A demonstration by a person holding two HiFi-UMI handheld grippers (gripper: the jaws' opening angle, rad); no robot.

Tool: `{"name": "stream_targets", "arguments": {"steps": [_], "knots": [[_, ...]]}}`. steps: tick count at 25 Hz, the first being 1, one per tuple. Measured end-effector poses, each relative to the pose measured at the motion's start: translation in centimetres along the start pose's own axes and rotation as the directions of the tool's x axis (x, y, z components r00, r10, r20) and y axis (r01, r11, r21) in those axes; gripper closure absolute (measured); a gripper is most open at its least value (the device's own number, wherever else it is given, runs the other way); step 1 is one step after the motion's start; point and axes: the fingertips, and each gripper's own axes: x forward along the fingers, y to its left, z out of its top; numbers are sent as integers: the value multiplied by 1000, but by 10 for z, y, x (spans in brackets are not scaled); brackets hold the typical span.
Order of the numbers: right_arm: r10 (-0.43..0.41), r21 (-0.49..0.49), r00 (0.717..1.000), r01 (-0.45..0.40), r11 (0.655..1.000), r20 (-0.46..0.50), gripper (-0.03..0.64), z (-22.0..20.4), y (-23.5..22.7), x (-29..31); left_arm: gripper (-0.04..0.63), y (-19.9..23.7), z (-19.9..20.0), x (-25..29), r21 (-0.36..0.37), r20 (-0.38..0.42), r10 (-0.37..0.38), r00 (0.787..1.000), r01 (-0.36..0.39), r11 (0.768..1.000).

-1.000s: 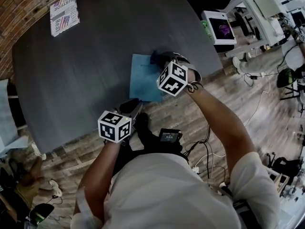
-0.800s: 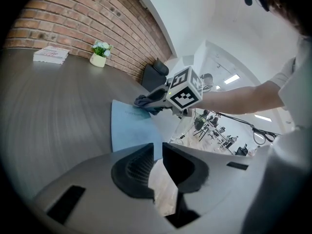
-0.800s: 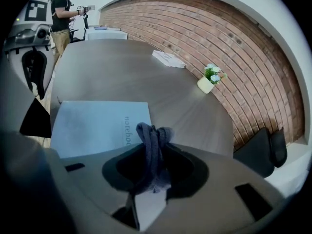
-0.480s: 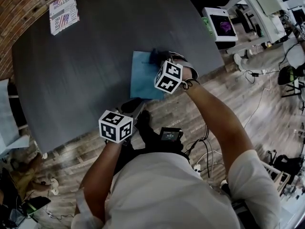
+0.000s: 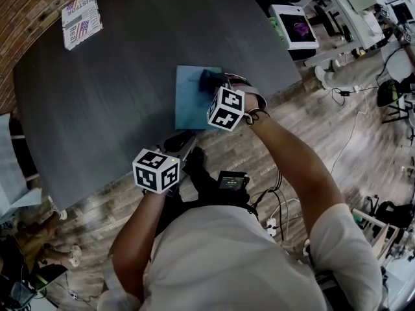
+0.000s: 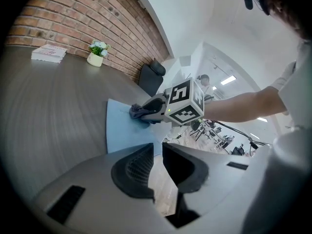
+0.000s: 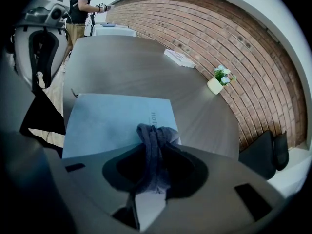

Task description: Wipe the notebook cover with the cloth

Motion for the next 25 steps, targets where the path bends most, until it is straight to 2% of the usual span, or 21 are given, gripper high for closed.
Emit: {"name": "stream_targets", "arguments": {"steps": [25], "knots": [[69,23,998,-68,997,-9,495,-7,84,-40,540,-26,-13,-14,35,-11,-68,998,68,997]]}}
